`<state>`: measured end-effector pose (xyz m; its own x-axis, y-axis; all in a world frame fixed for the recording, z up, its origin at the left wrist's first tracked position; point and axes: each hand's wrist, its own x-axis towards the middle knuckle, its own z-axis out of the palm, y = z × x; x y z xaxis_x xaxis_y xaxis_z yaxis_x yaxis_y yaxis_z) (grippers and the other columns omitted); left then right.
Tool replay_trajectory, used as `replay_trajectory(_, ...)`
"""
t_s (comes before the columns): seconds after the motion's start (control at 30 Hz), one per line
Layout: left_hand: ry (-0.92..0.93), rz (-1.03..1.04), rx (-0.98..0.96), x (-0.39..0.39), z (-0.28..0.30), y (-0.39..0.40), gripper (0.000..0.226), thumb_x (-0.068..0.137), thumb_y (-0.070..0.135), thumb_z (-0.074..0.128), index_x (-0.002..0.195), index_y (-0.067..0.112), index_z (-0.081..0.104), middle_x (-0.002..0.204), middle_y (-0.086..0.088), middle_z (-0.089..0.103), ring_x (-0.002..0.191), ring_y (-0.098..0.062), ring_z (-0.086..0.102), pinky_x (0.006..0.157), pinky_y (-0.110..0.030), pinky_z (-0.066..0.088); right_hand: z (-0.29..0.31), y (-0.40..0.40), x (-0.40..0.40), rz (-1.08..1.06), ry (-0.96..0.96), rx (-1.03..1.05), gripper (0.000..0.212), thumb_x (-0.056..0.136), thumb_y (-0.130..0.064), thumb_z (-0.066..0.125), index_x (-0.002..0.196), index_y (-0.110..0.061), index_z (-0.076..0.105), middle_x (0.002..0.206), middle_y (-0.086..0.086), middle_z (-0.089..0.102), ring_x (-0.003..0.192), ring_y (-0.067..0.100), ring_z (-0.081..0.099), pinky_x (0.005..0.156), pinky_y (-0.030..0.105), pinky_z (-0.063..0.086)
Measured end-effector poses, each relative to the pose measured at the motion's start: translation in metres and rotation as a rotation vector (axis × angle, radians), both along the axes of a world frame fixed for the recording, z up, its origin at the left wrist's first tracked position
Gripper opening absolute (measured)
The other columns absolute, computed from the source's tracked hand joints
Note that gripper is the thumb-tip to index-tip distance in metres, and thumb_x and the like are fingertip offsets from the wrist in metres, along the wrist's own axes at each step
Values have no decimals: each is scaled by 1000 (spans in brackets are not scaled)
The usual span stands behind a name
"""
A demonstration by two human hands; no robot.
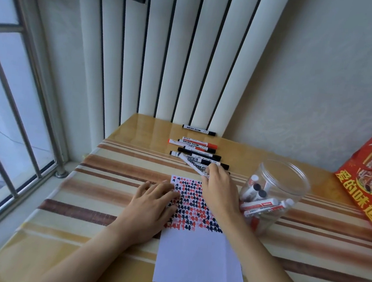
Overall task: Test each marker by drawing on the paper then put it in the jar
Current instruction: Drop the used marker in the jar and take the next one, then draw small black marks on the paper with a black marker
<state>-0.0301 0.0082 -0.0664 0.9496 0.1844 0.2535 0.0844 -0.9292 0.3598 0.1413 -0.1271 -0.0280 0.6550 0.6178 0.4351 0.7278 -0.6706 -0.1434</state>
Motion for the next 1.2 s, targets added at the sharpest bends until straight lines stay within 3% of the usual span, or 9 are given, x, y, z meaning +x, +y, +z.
replay_trajectory(0.13,-54,-9,-47,-2,8,-3,46,106,51,20,144,40,44,153,16,36,150,0,11,122,-40,6,1,-27,-44,96,175,375,13,98,-27,62,91,-23,53,59,-10,53,52,7,55,45,16,36)
replay_trajectory(0.27,-139,-115,-130,-4,21,-12,44,105,52,24,135,36,53,136,22,50,137,3,35,115,-40,23,-10,-46,-75,260,763,649,4,95,-29,63,91,-28,63,74,9,69,60,17,61,55,38,49)
replay_trajectory(0.33,-160,-187,-191,-4,22,-20,35,105,46,34,125,31,58,117,21,58,118,2,49,106,-36,33,-16,-50,-84,308,973,739,7,93,-25,62,93,-22,68,74,14,68,59,18,59,55,33,47)
replay_trajectory(0.47,-205,-200,-188,-2,19,-23,18,103,27,49,114,22,62,97,14,58,94,-9,54,86,-39,44,-13,-59,-82,343,1101,869,13,96,-28,65,89,-17,70,69,10,63,60,24,59,56,30,47)
replay_trajectory(0.67,-161,-94,-234,2,14,-18,34,105,47,39,111,20,59,104,9,58,97,-13,52,84,-37,45,3,-89,-56,299,1132,778,12,93,-19,73,88,-9,71,72,12,67,66,25,66,62,32,54)
replay_trajectory(0.73,-180,-94,-182,1,15,-19,38,103,48,35,105,19,60,98,10,57,92,-14,51,81,-37,44,8,-96,-51,316,982,571,9,97,-12,71,89,-10,72,76,3,71,71,20,70,66,34,57)
replay_trajectory(0.87,-187,-153,-77,-2,19,-26,37,105,44,31,96,20,57,90,12,55,83,-15,49,76,-40,44,10,-95,-62,317,303,158,11,99,-33,63,99,-23,68,92,-11,68,83,10,64,74,33,51)
replay_trajectory(1.0,-187,-240,-79,-5,20,-30,39,107,45,26,93,25,57,91,15,56,85,-11,50,77,-42,44,-4,-79,-89,350,208,-8,31,105,-49,45,113,-23,59,107,-4,65,94,23,63,76,41,49)
replay_trajectory(1.2,-283,-213,6,-8,22,-30,27,104,35,39,98,27,64,91,16,54,82,-12,48,74,-36,42,-19,-70,-95,335,71,44,41,107,-54,37,105,-20,60,89,-2,72,76,28,69,56,38,45)
